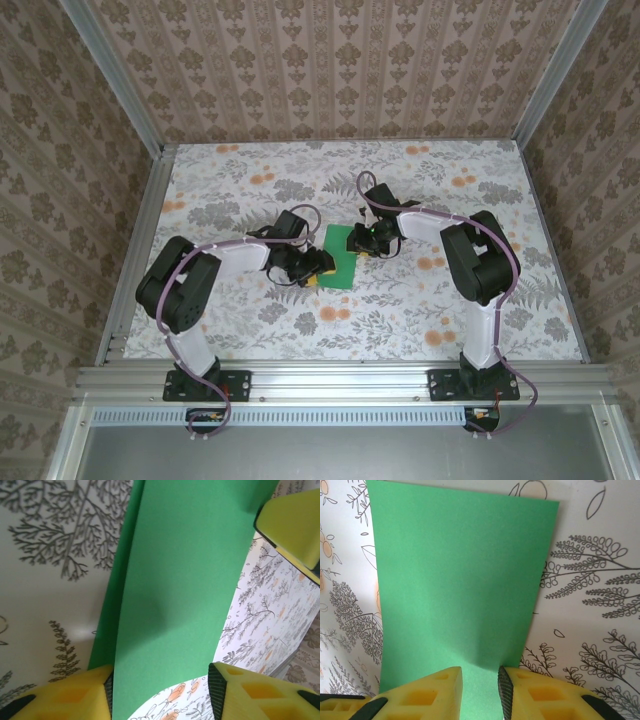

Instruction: Fold a paper plane with a square sheet of paper (pick it up from the middle)

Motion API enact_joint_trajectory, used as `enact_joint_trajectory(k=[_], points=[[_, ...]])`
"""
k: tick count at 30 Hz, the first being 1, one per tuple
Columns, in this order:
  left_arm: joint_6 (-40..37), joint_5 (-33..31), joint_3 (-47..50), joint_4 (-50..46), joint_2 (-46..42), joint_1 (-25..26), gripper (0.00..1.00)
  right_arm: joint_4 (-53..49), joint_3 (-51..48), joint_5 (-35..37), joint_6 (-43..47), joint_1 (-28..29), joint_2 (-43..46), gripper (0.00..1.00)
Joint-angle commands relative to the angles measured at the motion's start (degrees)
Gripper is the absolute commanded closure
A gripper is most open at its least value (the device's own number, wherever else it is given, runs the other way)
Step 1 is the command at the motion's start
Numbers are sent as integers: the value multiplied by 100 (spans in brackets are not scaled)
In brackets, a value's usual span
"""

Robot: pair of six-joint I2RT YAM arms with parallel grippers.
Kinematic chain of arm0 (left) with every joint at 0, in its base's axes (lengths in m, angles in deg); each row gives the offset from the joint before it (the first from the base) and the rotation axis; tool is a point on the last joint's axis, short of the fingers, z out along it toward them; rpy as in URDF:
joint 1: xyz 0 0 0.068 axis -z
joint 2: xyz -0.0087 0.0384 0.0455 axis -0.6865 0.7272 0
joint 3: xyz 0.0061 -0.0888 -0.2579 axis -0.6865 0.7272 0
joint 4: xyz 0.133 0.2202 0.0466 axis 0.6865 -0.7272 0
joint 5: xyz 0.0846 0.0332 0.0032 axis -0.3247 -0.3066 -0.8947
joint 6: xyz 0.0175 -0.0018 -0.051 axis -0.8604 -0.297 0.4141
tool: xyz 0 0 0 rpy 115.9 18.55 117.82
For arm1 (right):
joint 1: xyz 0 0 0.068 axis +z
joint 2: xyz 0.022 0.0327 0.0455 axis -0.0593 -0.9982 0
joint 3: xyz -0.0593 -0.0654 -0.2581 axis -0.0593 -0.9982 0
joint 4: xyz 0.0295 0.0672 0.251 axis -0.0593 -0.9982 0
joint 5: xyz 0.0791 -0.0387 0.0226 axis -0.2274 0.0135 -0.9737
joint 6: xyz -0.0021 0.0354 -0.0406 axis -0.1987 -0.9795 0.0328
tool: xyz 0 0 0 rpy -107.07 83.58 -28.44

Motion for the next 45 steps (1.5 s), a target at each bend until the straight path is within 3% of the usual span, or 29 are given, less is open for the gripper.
enact_joint_trajectory(k=[1,45], points=[[61,180,-135,182,3,72,52,-34,-212,194,-41,-31,-313,71],[-145,9,-450,298,-170,309,52,-12,-284,163,-6,-48,-406,71]])
